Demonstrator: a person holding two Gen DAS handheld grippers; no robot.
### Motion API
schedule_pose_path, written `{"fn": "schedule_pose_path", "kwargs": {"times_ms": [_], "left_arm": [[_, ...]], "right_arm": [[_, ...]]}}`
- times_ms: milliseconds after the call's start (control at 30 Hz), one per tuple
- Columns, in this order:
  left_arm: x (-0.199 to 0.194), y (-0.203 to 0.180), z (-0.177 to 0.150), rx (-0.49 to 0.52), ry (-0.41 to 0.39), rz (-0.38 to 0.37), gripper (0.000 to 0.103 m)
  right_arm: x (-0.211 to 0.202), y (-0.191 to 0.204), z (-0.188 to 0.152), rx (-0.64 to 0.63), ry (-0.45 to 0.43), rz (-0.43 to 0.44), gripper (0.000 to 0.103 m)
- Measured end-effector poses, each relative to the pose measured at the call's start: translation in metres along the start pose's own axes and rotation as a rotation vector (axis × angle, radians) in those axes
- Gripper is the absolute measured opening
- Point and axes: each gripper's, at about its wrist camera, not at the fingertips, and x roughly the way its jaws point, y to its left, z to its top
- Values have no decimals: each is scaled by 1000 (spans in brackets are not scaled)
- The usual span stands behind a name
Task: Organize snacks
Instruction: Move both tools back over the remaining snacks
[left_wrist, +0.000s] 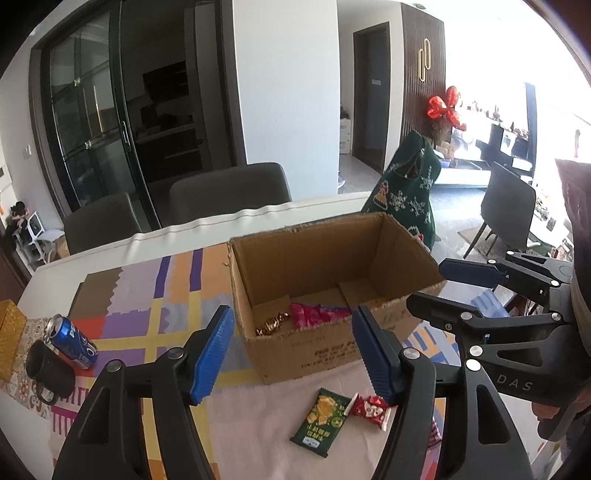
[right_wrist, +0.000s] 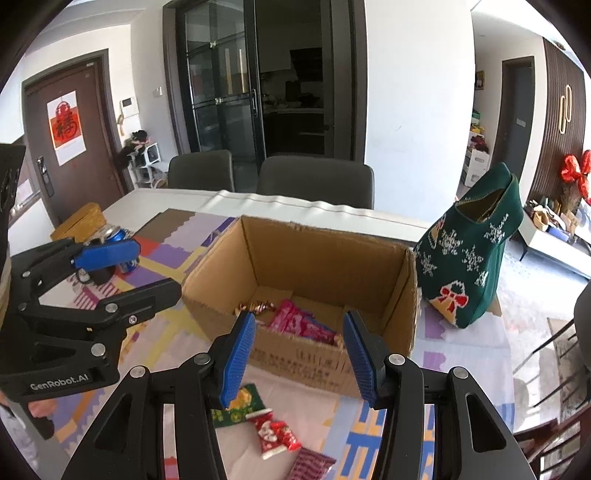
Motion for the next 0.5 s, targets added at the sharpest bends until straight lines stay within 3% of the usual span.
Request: {"fn": "schedule_pose_path", "kwargs": {"times_ms": [500], "left_arm": [[10, -14, -46, 25, 98, -14, 69]], "right_arm": [[6, 7, -41, -15, 92, 5, 50]]}}
